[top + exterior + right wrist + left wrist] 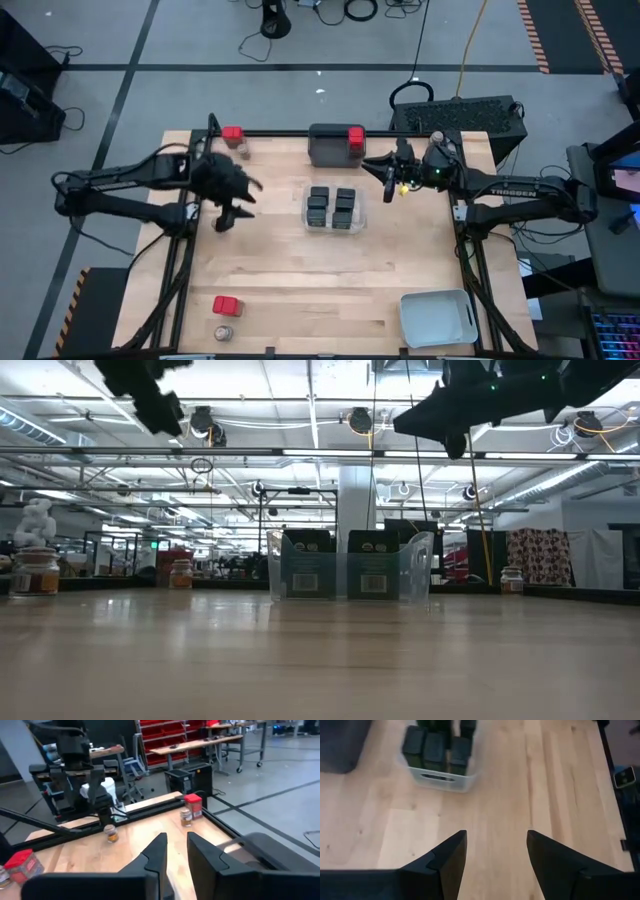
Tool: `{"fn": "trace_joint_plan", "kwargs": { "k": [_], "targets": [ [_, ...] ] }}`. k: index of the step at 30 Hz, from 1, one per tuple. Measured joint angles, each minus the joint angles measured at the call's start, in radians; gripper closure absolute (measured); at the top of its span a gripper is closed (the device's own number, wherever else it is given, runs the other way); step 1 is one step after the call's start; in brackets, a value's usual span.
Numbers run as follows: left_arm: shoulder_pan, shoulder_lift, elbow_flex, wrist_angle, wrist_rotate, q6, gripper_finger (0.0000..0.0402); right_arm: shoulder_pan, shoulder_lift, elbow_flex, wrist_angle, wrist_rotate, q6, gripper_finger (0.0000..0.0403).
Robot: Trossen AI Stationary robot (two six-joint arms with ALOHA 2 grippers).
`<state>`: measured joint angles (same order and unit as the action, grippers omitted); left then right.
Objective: Sort spices by type
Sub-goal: Put the red seasoning bottle into the gray bin
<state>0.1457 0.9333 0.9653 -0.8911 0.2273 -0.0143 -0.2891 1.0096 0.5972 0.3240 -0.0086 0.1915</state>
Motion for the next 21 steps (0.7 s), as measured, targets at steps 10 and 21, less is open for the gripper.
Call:
{"fn": "trace_joint_plan", "kwargs": {
  "k": [10,21],
  "targets": [
    [-0.309,-0.003,-0.007,0.009,-0.14,-0.124,0.019,0.092,0.01,0.0,0.106,0.002,-0.028,0.0301],
    [-0.534,0.062,-0.008,0.141,-0.222,-0.367,0.019,0.116,0.011,0.0,-0.029,0.009,-0.021,0.0279]
  ]
}}
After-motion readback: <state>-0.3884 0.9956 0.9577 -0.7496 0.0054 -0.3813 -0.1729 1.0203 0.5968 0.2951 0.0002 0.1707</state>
